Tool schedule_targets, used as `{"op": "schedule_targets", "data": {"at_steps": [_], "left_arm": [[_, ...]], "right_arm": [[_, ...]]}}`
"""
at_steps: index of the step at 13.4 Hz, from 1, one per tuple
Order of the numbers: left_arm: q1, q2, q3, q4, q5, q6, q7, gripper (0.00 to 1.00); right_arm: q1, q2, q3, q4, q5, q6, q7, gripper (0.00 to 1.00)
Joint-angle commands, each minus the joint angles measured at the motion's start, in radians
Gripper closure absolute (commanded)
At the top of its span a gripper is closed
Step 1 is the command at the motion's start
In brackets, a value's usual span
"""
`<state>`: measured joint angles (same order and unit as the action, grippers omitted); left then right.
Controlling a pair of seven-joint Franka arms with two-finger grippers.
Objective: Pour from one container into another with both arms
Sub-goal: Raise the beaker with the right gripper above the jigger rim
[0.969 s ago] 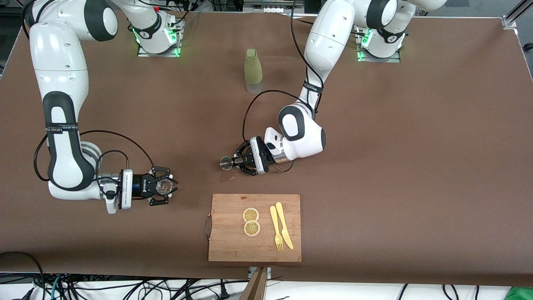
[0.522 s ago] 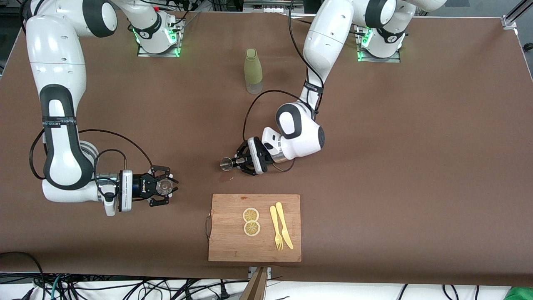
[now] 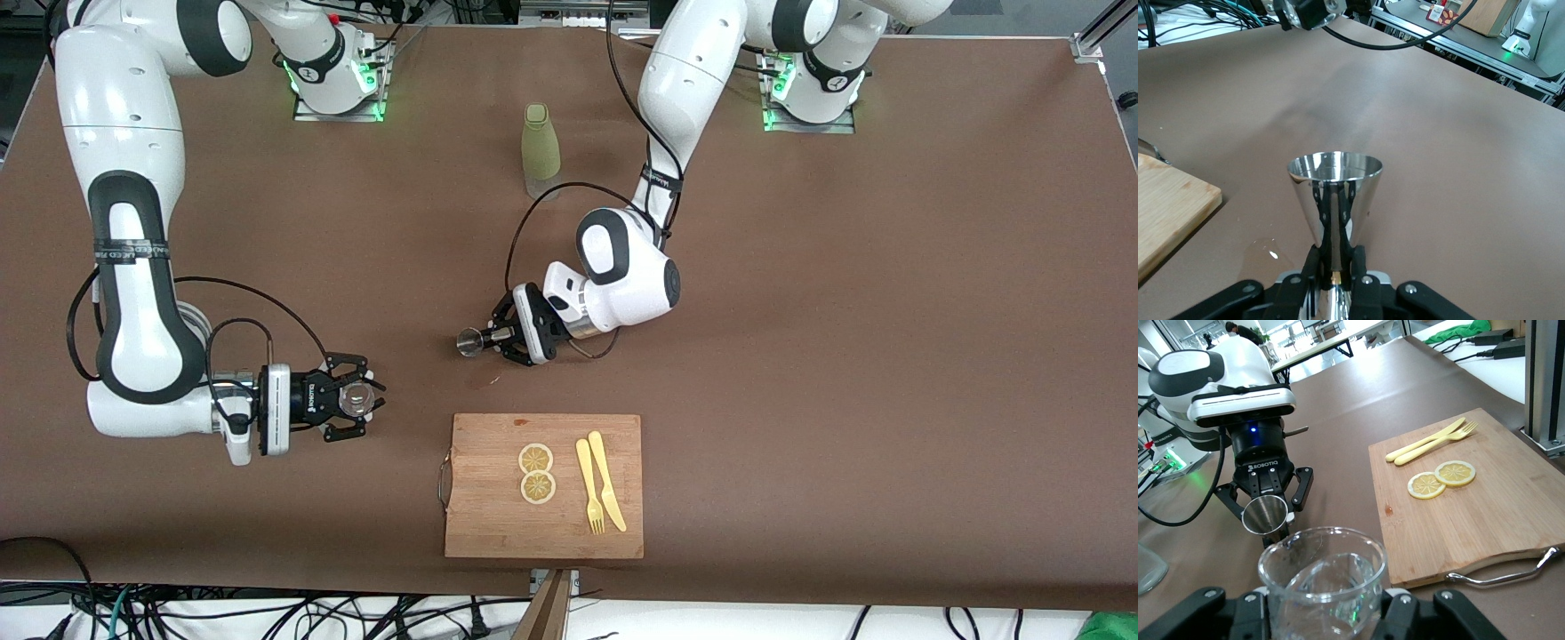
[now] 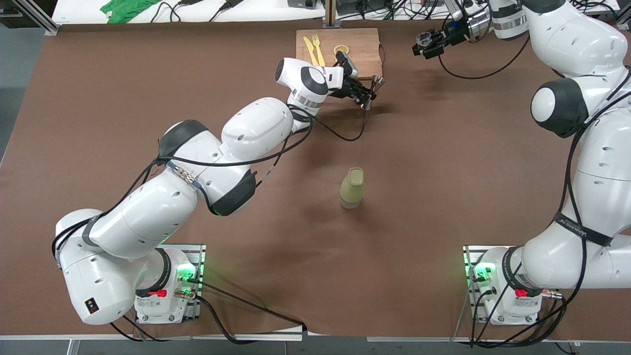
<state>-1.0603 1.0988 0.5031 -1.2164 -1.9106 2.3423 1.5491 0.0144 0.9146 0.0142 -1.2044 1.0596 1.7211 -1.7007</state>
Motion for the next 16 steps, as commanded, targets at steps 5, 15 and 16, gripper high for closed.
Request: {"op": "schedule_targets", "data": {"at_steps": [5, 15, 16], "left_arm": [[-0.046, 0.033, 0.075, 0.04, 0.019, 0.012, -0.08, 1.0], [-0.046, 0.052, 0.1, 0.06, 0.018, 0.012, -0.08, 1.0], [-0.046, 0.052, 0.1, 0.06, 0.018, 0.012, -0.08, 1.0]], "right_arm": [[-0.002, -0.01, 0.082, 0.042, -0.147, 0.045, 0.114, 0.76], [0.004, -0.01, 0.119, 0.042, -0.193, 0.068, 0.116, 0.76], [0.004, -0.01, 0.121, 0.042, -0.193, 0.077, 0.116, 0.76]]}}
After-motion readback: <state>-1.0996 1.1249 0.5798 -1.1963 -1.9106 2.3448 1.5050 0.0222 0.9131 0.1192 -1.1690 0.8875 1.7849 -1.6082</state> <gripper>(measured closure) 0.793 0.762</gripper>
